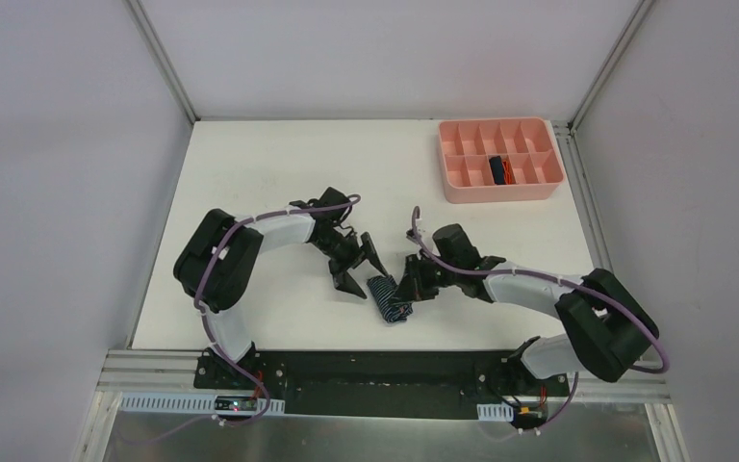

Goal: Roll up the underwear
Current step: Roll the underwear to the center of the board.

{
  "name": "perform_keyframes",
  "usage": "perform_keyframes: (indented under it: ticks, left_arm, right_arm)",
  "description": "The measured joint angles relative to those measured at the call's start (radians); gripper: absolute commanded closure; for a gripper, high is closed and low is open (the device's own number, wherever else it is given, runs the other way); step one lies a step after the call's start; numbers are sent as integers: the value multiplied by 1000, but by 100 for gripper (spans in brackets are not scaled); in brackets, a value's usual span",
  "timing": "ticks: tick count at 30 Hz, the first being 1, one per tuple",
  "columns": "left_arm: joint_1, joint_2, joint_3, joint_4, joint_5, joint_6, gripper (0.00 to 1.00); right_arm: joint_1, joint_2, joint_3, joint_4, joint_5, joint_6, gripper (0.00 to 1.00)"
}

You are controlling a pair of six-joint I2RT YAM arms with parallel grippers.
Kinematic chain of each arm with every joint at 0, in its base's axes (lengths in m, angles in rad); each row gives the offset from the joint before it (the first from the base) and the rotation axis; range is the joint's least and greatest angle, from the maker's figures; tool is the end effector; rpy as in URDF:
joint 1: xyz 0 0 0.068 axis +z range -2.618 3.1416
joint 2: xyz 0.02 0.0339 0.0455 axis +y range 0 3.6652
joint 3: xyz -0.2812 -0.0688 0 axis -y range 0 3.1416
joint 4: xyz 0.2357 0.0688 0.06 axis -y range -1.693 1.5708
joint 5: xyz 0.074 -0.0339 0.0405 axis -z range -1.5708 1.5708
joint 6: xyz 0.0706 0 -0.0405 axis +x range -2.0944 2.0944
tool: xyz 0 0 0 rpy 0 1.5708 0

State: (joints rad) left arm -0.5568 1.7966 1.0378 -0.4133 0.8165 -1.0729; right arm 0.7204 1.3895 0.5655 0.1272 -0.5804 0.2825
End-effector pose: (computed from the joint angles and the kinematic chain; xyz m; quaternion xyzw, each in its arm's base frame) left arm 0.2638 -0.2248 0.1562 0.1536 -0.8899 0.3992 0.1585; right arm 0.1815 0.2108 0.1725 -0.3068 0.8211 0.4223 0.2310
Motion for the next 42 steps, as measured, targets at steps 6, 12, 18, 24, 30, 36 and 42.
perform_keyframes:
  ticks: [6, 12, 18, 24, 30, 36, 42]
  left_arm:
    - [-1, 1, -53, 5, 22, 19, 30]
    - [-16, 20, -63, 39, 21, 21, 39]
    - [-39, 58, -58, 93, 22, 11, 82]
    - [-53, 77, -48, 126, 31, 18, 100]
    - [-58, 81, -48, 143, 35, 19, 100]
    - [-60, 83, -48, 149, 38, 23, 100]
    - [-60, 87, -45, 150, 40, 26, 100]
  right_arm:
    - [-90, 51, -68, 137, -132, 93, 100]
    - [-116, 89, -84, 198, -204, 142, 100]
    - [-117, 112, -90, 223, -226, 166, 79]
    - [-117, 74, -86, 143, -189, 158, 50]
    - [-98, -165, -4, -108, 32, 85, 33]
    - [119, -228, 208, -352, 399, -51, 24]
    - [426, -48, 410, -539, 734, -171, 22]
